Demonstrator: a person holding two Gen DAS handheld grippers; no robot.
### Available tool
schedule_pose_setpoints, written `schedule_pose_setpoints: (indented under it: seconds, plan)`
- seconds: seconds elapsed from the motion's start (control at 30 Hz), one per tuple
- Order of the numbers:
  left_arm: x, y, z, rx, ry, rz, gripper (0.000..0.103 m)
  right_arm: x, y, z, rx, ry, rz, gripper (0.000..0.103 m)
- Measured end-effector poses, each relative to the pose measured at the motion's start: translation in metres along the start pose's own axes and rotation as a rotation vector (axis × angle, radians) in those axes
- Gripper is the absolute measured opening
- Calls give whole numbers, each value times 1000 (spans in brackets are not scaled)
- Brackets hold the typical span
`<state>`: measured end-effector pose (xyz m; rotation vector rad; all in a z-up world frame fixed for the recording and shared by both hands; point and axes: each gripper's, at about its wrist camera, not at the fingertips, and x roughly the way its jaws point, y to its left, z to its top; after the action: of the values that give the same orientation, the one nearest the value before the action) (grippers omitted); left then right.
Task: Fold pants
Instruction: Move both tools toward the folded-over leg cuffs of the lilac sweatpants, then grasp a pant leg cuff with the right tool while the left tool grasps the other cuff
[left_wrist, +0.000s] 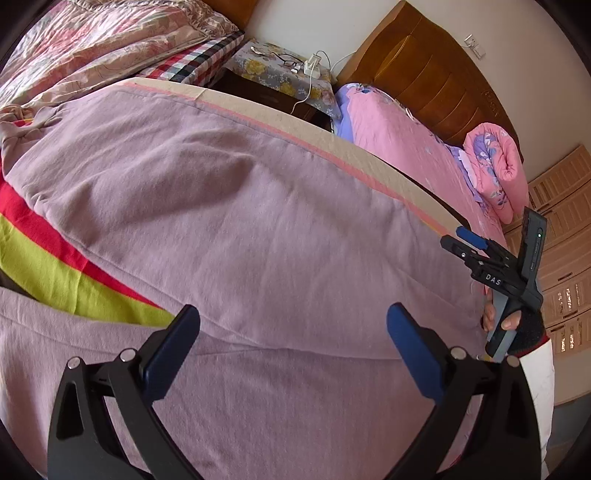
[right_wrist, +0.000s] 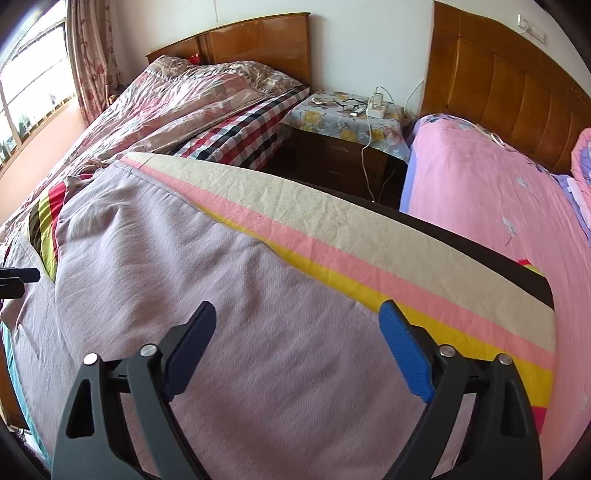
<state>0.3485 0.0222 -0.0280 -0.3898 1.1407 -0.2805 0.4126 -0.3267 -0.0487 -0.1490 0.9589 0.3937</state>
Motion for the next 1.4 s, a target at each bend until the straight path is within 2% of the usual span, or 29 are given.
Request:
schedule_pose_setpoints:
  seconds: [0.03,0.17,0.2,0.27,0.3,0.33,0.37,0.4,0.47,0.57,0.63,0.7,0.73,0.8,0.87,0.9,0.93,1.0,1.13,1.2,1.3,1.4]
  plan:
    - [7,1,13,-10,7,-4,97,14,0,7,-30,23,26,80]
    - [31,8,52,-68,50,-29,96,59,8,25,-136,97,141,80]
    - [36,9,59,-78,54,-39,96,67,10,28,-149,108,162,78]
    - [42,12,68,-96,50,-59,96,72,16,34,-179,80,188,68]
    - [46,12,71,-100,48,-70,94,71,18,35,-185,73,203,41]
    - [48,11,73,-101,49,-71,89,70,23,37,-197,74,208,21]
    - [49,10,74,-105,49,-66,88,67,30,35,-224,67,179,20]
    - [49,11,74,-112,43,-68,88,60,38,31,-259,58,161,14]
    - [42,13,70,-120,26,-73,88,34,54,19,-301,0,113,13]
    - [15,20,55,-135,-29,-83,88,-31,100,-12,-396,-132,19,12]
    - [-11,22,39,-129,-76,-104,89,-78,137,-46,-438,-212,-3,11]
    - [-37,24,14,-104,-125,-104,89,-109,177,-91,-458,-245,-14,10]
    - [-46,27,1,-94,-141,-105,90,-118,195,-115,-447,-242,-11,2]
    - [-58,35,-30,-81,-150,-110,94,-120,219,-160,-359,-196,50,2]
    - [-57,46,-58,-80,-124,-93,95,-116,227,-198,-245,-169,24,4]
    - [-53,53,-69,-88,-105,-86,95,-116,223,-216,-143,-153,39,9]
    - [-50,61,-78,-105,-87,-84,95,-117,212,-229,-16,-136,58,32]
    - [-44,74,-92,-132,-61,-86,95,-132,183,-257,251,-188,68,57]
    - [-43,86,-99,-133,-66,-88,95,-157,107,-292,727,-329,38,57]
    - [-44,85,-97,-128,-76,-102,95,-157,70,-302,909,-361,32,57]
    - [-47,85,-95,-119,-86,-124,95,-148,38,-295,995,-373,24,57]
    - [-46,85,-89,-118,-91,-143,95,-140,20,-280,1006,-344,-35,57]
